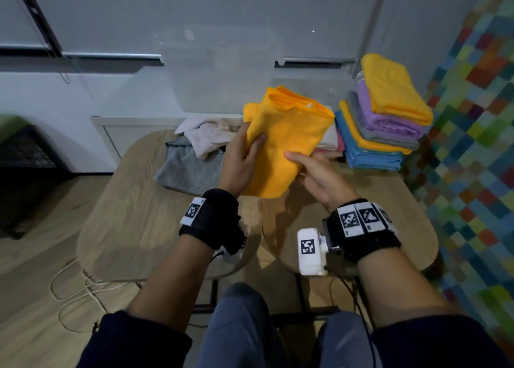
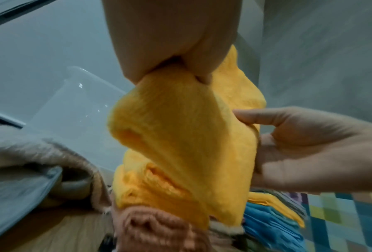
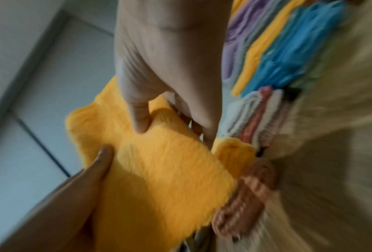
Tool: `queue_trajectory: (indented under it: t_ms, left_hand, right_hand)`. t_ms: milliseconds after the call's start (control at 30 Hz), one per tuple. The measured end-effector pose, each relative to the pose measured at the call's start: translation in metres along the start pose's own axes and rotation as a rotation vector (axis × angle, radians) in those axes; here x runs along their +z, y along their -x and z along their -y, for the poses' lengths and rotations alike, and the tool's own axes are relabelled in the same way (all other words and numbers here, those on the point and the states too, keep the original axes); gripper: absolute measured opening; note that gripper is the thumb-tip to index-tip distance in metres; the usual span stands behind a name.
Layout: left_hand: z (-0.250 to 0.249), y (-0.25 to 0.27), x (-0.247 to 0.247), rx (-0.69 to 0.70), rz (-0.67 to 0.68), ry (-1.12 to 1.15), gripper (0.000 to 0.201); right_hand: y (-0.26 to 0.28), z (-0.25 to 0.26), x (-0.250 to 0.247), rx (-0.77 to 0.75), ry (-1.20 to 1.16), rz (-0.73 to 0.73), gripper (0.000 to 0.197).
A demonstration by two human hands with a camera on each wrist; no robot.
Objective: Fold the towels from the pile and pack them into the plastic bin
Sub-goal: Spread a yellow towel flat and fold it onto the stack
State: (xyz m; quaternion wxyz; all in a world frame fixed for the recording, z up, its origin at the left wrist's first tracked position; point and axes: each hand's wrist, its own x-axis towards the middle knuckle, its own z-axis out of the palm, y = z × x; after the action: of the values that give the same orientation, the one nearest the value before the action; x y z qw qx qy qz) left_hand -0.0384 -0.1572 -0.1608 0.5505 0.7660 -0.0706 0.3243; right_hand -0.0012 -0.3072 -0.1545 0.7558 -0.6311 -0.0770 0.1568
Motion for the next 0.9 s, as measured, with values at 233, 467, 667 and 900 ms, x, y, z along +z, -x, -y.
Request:
queue_trajectory:
  t_ms: [233, 467, 667, 900]
  left_hand:
    - [0.011, -0.077, 0.001, -0.35, -0.059, 0.179, 0.058]
    - [0.074, -0.076, 0.023, -0.57, 0.021, -0.059, 0.06]
    - [0.089, -0.08, 0.028, -0.45, 0.0, -0.237, 0.036]
    - [0.1, -0.077, -0.003, -0.509, 0.009, -0.368, 0.027]
  right_hand:
    - [-0.083, 0.043, 0.018, -0.336, 0.366, -0.204, 0.036]
    - [-0.142, 0.004, 0.003, -0.069, 0.714, -0.213, 0.064]
    - [-0.129, -0.008, 0.022, -0.48, 1.516, -0.164, 0.052]
    - [-0.138, -0.029, 0.012, -0.13, 1.598, 0.211, 0.052]
